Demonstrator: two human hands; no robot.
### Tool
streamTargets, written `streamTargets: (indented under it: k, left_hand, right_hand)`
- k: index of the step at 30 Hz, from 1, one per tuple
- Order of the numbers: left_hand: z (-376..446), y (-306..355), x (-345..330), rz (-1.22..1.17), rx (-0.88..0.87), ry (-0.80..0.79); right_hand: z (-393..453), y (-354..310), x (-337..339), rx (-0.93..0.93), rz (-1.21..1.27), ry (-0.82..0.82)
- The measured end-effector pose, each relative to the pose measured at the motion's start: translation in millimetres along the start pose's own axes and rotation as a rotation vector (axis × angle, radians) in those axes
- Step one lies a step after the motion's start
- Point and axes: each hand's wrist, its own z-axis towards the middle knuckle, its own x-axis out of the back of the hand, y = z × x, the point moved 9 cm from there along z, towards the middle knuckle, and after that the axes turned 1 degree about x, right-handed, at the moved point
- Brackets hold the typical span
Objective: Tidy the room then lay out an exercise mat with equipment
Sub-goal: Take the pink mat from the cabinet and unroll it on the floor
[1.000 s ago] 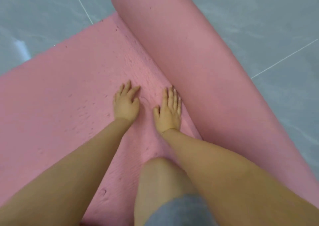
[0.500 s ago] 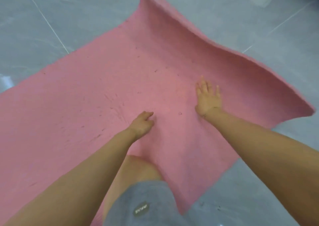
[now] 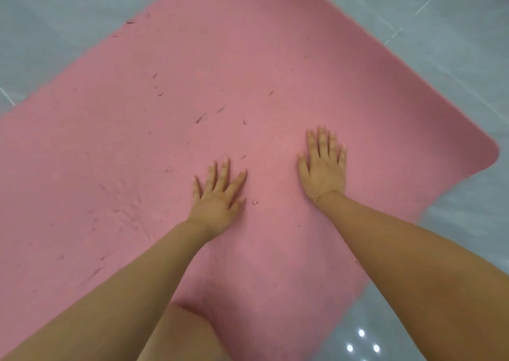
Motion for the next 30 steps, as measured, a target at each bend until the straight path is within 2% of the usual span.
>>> streamTargets:
  k: [5,8,11,14,21,27,30]
  left_hand:
    - [66.8,18.2,28.3,0.130,-0.062,0.197]
    - [113.3,43.2,58.6,0.230,-0.176,0.333]
    - [155.5,65.8,91.6,0.258,-0.319,0.408]
    - [205.6,74.9,124.1,0.280,-0.375,0.416]
    - [332.0,77.0,221.5,0.236,-0.227,0.463]
    - [381.6,63.7,266.9,0.168,-0.138,0.498]
    - [402.4,48.6,286.5,0.139,-0.015,0.526]
  right_hand:
    - [59.9,15.1,16.8,-0.041,-0.020,0.099]
    - [94.3,20.5,25.5,-0.061,-0.015,0.121]
    - [131.1,25.0,38.2,-0.075,0.000,0.145]
    - [160.9,33.8,46.5,-0.103,0.015,0.150]
    - [168.7,33.9,50.0,-0.103,0.039,0.127]
    - [166.9,34.4,50.8,-0.096,0.032,0.112]
    - [168.0,34.0,52.8,-0.093,0.035,0.117]
